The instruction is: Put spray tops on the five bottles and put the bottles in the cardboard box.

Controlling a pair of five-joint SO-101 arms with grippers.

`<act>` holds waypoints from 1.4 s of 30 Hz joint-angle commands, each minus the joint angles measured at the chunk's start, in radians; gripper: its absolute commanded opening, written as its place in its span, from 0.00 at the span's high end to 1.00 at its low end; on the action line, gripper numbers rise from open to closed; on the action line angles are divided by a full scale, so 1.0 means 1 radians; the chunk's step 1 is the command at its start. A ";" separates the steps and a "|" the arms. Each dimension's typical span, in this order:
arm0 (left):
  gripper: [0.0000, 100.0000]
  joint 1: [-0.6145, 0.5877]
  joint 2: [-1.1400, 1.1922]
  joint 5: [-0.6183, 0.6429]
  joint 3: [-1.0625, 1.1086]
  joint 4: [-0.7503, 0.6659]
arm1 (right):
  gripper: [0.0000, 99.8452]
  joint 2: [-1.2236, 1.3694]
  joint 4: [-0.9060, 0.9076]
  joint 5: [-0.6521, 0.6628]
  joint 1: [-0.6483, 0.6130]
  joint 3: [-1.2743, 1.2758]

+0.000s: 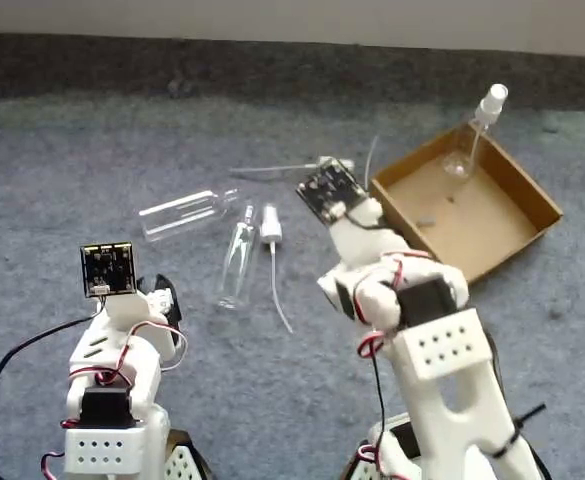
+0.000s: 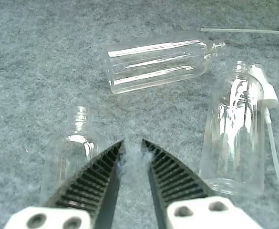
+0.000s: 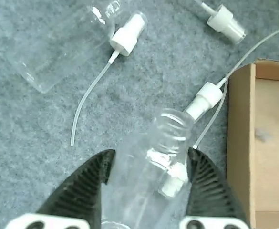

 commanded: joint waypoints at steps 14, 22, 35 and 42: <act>1.00 -0.007 -0.007 -0.120 -0.044 -0.005 | 0.90 -0.351 -0.427 -0.155 0.073 0.475; 1.00 0.077 -0.005 -0.190 -0.159 0.028 | 0.90 -0.417 -0.484 -0.311 0.074 0.512; 1.00 0.205 0.246 -0.201 -0.475 0.104 | 0.90 -0.552 -0.490 -0.427 0.074 0.561; 1.00 0.251 0.704 -0.199 -0.740 0.107 | 0.90 -0.667 -0.648 -0.425 0.074 0.702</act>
